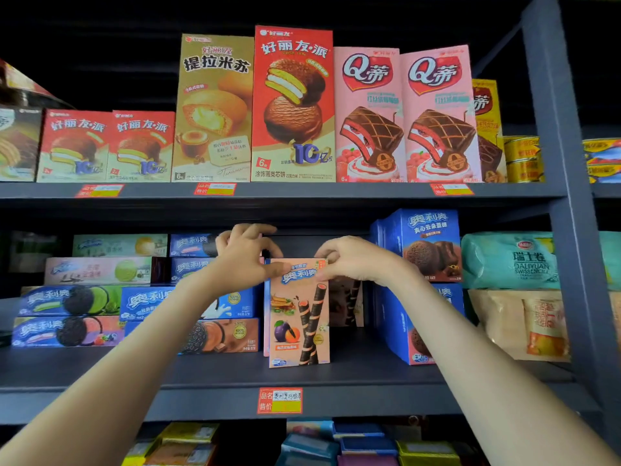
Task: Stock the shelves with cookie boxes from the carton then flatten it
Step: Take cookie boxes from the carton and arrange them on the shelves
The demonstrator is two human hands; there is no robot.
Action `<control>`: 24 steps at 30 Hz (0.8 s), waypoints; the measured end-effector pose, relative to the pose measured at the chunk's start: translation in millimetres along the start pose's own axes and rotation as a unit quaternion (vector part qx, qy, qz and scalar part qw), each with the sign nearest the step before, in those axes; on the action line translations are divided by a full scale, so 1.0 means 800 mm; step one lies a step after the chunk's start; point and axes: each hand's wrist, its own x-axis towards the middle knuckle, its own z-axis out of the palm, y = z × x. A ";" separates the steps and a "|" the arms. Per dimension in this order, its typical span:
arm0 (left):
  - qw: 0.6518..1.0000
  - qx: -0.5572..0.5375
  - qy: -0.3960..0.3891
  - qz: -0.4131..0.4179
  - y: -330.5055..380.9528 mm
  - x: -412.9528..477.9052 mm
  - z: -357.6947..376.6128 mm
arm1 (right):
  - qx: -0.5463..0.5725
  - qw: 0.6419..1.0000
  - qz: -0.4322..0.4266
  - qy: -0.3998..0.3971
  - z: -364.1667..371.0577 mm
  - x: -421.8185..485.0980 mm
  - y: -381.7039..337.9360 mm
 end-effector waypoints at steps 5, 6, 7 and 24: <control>0.999 0.022 -0.016 -0.019 -0.017 -0.004 -0.011 | 0.011 1.000 -0.013 0.027 0.014 0.006 -0.010; 0.999 0.027 -0.023 -0.022 -0.018 -0.004 -0.013 | 0.008 0.999 -0.016 0.027 0.015 0.007 -0.013; 0.999 0.032 -0.029 -0.025 -0.018 -0.005 -0.015 | 0.004 0.999 -0.019 0.026 0.017 0.008 -0.015; 0.988 0.049 -0.124 0.077 0.098 0.075 0.017 | -0.091 0.985 0.108 0.094 0.001 0.051 0.027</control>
